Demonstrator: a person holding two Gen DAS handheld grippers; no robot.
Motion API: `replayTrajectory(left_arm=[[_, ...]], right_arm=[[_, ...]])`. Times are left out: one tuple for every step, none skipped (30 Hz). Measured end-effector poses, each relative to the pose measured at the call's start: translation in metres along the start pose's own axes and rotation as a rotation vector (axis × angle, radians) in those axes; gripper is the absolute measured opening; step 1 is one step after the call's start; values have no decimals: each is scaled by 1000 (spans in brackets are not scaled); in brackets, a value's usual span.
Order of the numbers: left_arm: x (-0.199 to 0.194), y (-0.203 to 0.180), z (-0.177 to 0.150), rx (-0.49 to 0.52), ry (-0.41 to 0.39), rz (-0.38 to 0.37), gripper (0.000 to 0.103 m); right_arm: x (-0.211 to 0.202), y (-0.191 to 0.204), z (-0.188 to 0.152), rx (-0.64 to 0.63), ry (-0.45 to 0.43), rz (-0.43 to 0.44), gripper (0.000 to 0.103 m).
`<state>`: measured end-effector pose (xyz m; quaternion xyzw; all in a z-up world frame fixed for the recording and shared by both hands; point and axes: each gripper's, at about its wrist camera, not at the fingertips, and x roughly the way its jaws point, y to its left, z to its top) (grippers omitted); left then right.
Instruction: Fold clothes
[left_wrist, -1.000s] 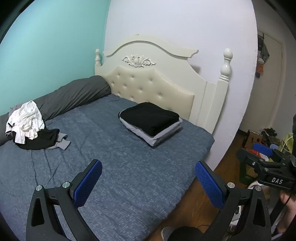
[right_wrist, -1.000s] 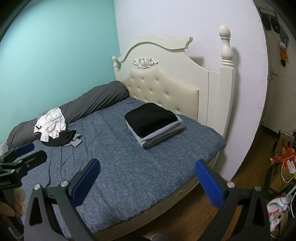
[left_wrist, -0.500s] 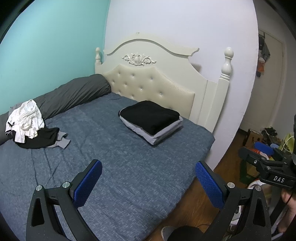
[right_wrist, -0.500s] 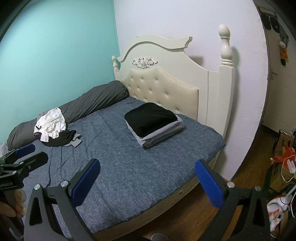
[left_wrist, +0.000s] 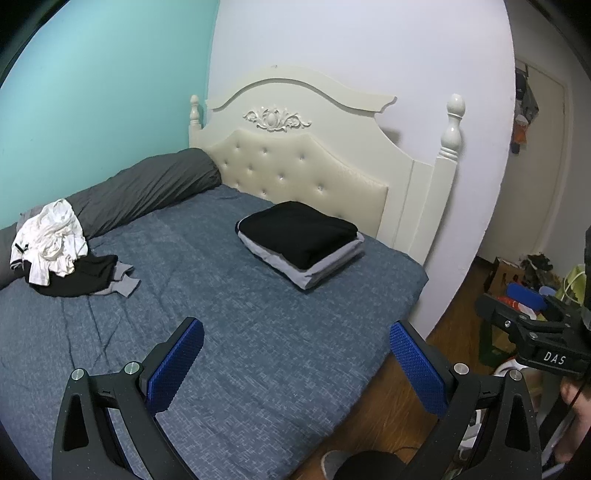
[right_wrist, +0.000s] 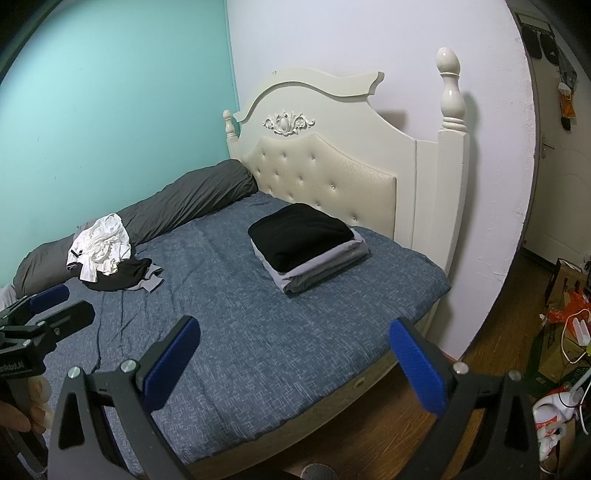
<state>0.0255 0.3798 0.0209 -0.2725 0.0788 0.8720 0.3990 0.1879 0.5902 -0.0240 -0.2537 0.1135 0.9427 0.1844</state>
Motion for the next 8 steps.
replayTrajectory(left_arm=[[0,0,0,2,0,4,103],[1,0,0,1,0,3,103],[1,0,0,-1,1,1,103],[0,0,0,0,-1,2,103],[0,0,0,-1,-3,-1,103],[0,0,0,-2,-2,1,103],[0,0,0,-4,-1,4,103],[0,0,0,-5,0,3,103]], right_arm=[[0,0,0,-1,0,0,103],[0,0,0,-1,1,1,103],[0,0,0,-1,1,1,103],[0,0,0,-1,2,0,103],[0,0,0,-1,3,0,103],[1,0,0,0,3,0,103],[1,0,0,1,5,0,103],[1,0,0,2,6,1,103]])
